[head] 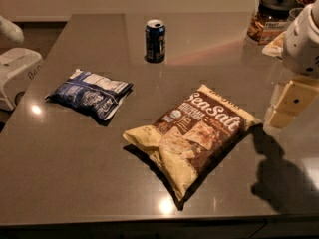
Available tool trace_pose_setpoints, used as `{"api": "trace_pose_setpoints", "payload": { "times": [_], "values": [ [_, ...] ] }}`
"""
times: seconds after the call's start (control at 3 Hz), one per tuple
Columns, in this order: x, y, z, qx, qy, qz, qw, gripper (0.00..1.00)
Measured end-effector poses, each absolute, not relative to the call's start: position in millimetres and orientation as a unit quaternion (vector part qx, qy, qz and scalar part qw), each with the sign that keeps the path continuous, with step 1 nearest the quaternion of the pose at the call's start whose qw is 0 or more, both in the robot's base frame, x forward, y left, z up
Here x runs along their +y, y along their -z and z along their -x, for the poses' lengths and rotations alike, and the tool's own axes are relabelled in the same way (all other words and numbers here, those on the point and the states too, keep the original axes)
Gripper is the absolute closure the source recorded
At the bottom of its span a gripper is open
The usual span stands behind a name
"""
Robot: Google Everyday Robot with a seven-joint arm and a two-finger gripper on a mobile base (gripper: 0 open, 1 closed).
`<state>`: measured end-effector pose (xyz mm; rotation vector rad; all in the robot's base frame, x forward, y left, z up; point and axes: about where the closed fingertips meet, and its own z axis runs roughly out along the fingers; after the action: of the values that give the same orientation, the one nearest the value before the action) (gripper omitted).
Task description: Pick pepsi can
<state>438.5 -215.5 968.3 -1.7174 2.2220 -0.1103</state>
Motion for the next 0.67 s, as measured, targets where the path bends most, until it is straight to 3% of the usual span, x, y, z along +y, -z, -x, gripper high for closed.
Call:
{"api": "trace_pose_setpoints", "payload": {
  "times": [0.67],
  "values": [
    [-215.4, -967.9, -438.6, 0.78, 0.039, 0.603, 0.165, 0.0]
  ]
}}
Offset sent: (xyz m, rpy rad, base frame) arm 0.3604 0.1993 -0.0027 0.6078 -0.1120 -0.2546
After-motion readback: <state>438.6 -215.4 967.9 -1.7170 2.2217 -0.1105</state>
